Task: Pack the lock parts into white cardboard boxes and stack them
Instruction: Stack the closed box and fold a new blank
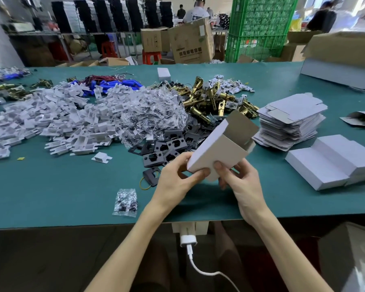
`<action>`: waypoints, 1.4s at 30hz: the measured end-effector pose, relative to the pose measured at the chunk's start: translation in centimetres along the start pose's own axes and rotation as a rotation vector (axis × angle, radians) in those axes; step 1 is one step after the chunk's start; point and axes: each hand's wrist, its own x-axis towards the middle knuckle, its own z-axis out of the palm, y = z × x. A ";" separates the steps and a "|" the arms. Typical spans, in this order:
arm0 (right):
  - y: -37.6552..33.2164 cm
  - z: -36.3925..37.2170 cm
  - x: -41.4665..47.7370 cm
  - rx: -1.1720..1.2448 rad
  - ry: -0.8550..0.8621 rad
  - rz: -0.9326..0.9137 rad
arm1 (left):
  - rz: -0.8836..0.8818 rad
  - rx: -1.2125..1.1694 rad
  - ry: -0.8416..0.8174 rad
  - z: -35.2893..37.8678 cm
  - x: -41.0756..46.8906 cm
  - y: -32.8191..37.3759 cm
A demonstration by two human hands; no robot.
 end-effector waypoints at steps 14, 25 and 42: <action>0.1 0.6 0.5 -0.338 -0.116 0.045 | -0.119 -0.120 0.100 -0.3 -0.2 0.0; 0.2 0.4 0.5 -0.311 -0.112 0.064 | -0.127 -0.146 0.126 -0.4 0.1 -0.3; -1.3 1.8 12.5 -0.667 0.007 -0.039 | -0.177 -0.278 0.286 -0.4 0.5 -1.2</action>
